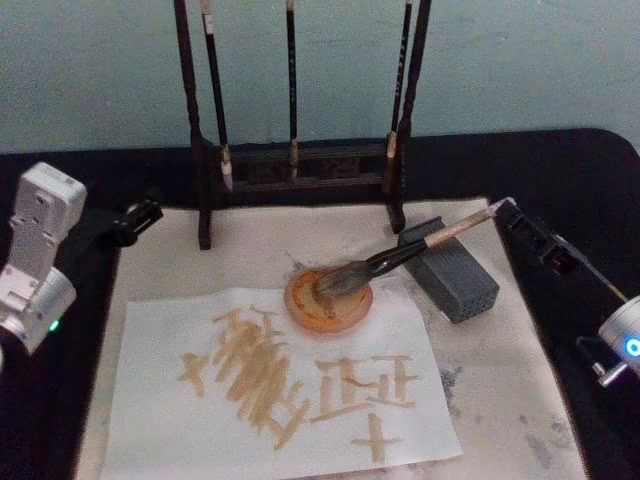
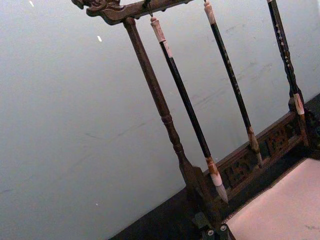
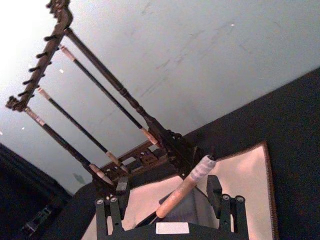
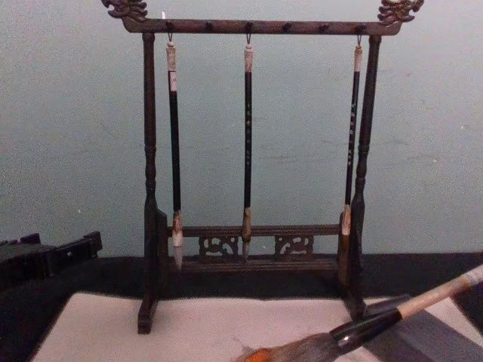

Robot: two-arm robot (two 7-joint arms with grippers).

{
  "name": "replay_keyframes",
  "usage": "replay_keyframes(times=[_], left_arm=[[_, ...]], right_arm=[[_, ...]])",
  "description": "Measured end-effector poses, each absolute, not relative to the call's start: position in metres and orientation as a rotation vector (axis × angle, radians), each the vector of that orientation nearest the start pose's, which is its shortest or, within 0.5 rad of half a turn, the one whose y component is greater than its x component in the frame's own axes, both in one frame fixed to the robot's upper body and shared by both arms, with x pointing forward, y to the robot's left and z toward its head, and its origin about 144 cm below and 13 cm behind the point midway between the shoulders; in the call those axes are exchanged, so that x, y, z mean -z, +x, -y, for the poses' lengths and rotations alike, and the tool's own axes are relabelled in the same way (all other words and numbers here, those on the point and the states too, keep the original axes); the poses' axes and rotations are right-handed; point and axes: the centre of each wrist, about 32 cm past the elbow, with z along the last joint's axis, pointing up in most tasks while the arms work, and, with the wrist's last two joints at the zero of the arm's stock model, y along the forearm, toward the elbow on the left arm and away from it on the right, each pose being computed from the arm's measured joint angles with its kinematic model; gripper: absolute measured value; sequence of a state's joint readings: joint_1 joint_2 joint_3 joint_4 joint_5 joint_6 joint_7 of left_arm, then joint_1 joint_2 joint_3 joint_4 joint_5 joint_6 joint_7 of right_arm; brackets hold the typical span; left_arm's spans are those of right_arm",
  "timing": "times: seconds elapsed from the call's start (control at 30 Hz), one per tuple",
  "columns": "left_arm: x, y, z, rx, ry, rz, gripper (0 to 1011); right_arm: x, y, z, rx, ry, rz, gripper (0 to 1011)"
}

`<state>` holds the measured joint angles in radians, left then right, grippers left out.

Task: Pick up the brush from the inkstone, write on the paper, then place the brush back to its original position.

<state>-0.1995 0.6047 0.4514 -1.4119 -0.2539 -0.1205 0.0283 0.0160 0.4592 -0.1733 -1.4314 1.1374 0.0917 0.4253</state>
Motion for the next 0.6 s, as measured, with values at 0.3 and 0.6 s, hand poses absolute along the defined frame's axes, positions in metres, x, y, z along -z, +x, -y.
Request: replay_keyframes(times=[0.3, 0.6], left_arm=[[-1.1398, 0.4886, -0.3097, -1.248, 0.304, 0.285, 1002], [-1.1398, 0.4886, -0.3096, -1.248, 0.304, 0.285, 1002]], right_arm=[[-1.1088, 0.4533, 0.3283, 1.042, 0.485, -0.729, 1001], [-1.1034, 0.458, 0.3286, 0.997, 0.568, -0.833, 1001]])
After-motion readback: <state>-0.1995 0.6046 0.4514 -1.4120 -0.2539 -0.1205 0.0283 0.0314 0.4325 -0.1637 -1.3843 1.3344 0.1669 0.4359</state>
